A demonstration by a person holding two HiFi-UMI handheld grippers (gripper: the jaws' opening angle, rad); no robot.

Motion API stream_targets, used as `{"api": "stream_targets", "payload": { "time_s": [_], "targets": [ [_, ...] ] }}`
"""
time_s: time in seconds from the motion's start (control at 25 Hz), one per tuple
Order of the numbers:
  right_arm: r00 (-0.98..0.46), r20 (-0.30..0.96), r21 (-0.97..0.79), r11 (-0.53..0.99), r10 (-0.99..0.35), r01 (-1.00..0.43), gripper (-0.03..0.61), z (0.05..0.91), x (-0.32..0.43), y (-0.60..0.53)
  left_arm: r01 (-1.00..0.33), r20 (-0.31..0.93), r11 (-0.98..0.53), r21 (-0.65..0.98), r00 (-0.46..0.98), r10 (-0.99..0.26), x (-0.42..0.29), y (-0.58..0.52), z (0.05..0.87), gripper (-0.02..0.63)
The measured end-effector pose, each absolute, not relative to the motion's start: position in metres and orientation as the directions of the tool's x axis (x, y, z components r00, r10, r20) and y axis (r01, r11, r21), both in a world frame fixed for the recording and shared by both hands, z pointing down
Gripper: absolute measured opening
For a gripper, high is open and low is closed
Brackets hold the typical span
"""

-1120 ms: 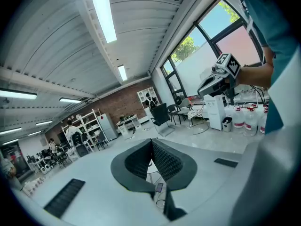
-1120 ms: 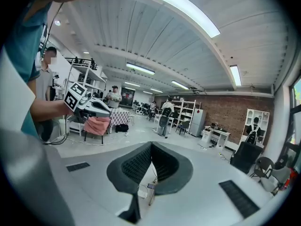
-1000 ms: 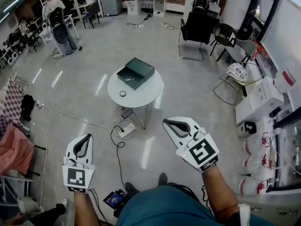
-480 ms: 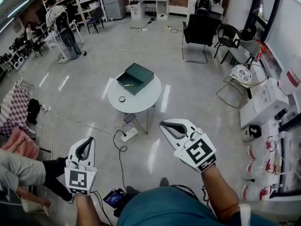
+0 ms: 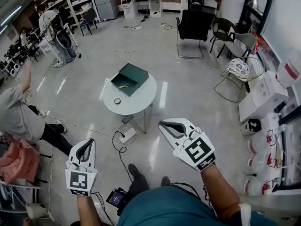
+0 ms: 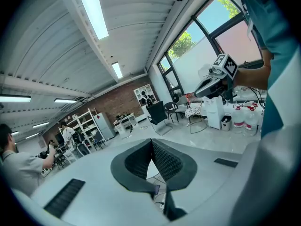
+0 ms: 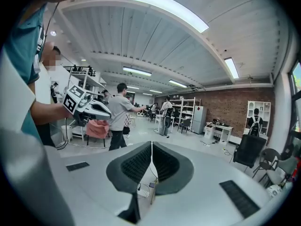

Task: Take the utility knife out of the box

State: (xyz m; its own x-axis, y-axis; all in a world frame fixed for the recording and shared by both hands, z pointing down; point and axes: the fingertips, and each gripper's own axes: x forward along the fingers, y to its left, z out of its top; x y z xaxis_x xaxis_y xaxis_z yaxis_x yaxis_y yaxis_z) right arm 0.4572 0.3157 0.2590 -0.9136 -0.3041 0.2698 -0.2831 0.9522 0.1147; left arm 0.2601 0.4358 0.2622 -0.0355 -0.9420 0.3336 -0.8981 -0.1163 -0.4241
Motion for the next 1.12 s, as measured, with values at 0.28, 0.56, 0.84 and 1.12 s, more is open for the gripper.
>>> {"api": "stream_targets", "payload": {
  "time_s": [0.28,0.56,0.84,1.12],
  "targets": [
    [-0.878,0.3,0.128,0.928,-0.372,-0.35,0.038,0.256,0.422,0.273,-0.9,0.328,-0.194,-0.389,0.062,-0.943,0.22,0.372,0.269,0.018],
    [-0.846,0.318,0.133,0.904,-0.428,-0.407,0.038,0.253,0.347,0.22,-0.896,0.309,-0.246,-0.37,0.131,-0.942,0.138,0.3,0.266,0.018],
    [-0.828,0.324,0.13,0.888,-0.458,-0.441,0.038,0.246,0.248,0.175,-0.885,0.311,-0.295,-0.36,0.185,-0.932,0.042,0.239,0.261,0.018],
    [-0.805,0.321,0.153,0.867,-0.498,-0.475,0.038,0.23,0.174,0.152,-0.877,0.29,-0.317,-0.36,0.217,-0.932,-0.037,0.215,0.248,0.018]
  ]
}}
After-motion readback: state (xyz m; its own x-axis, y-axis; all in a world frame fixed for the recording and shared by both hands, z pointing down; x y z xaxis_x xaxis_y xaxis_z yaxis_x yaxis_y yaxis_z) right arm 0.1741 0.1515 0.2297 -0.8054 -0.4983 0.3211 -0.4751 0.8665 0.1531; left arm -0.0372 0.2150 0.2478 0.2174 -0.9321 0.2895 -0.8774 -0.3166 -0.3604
